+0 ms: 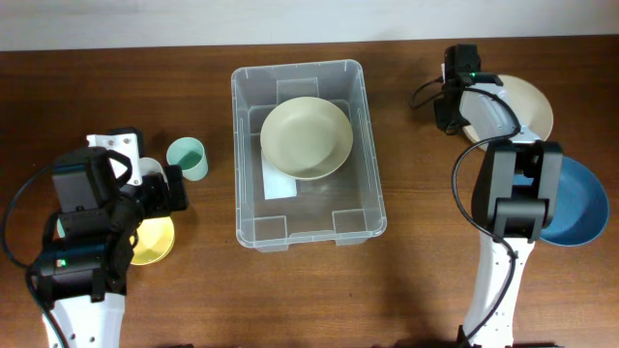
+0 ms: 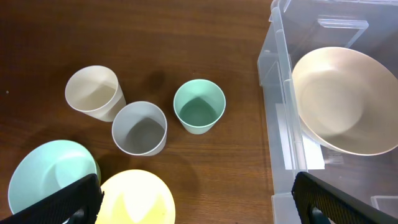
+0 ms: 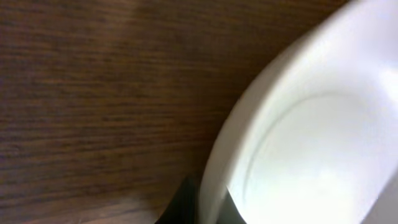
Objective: Pack container
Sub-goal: 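Move the right gripper to the back cream bowl and grasp it, then stack the back cream bowl onto the bowl in the container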
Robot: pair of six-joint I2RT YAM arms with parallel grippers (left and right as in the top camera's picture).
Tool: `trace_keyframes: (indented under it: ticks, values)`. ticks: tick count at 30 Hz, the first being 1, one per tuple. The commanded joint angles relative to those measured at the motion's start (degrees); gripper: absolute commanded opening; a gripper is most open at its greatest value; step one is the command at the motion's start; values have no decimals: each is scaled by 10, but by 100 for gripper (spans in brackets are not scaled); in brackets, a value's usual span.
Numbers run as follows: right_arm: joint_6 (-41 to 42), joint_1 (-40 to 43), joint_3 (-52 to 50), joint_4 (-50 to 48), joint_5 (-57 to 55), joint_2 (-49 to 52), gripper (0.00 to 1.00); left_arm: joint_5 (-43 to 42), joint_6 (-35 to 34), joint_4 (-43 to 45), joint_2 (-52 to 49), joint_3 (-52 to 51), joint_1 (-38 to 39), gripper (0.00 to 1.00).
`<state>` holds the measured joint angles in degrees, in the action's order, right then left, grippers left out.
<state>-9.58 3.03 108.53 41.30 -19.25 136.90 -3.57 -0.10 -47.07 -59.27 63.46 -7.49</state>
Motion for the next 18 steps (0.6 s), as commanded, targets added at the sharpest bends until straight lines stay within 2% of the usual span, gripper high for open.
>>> trace_keyframes:
  ticks: [1,5,8,13,18]
  values:
    - [-1,-23,17,1,-7,-23,4,6,-6,4,0,9,-2,99]
    - [-4,-53,48,13,-6,-79,4,6,-6,4,0,9,-2,99]
    - [-50,-88,75,36,19,-135,4,6,-6,4,0,9,-2,99]
    - [-125,-183,85,63,47,-229,4,6,-6,3,0,9,-2,99]
    - [-145,-283,85,89,105,-256,4,6,-6,3,0,9,-2,99]
